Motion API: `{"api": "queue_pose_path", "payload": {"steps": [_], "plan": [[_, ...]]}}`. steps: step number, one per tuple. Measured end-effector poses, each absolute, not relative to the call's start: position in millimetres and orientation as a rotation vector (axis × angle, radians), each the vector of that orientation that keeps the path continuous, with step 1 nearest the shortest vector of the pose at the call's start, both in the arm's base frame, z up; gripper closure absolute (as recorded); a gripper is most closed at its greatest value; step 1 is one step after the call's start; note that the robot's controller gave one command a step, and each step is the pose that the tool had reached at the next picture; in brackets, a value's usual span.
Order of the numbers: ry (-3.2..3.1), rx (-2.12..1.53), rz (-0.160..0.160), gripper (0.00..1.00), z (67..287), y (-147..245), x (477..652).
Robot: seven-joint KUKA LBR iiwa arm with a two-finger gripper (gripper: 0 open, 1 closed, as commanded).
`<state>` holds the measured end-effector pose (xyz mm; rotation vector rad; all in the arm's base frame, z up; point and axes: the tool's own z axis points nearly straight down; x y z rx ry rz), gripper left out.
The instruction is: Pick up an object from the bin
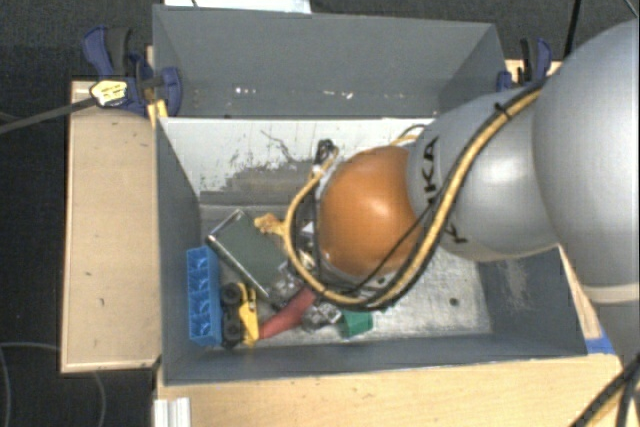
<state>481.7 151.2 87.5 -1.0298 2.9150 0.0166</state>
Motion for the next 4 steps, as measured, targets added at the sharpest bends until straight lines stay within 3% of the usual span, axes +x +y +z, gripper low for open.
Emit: {"api": "queue_pose_path", "payload": {"steps": [4], "plan": [[2.959,-1.035,0.002,1.00,130,151,482.3]]}}
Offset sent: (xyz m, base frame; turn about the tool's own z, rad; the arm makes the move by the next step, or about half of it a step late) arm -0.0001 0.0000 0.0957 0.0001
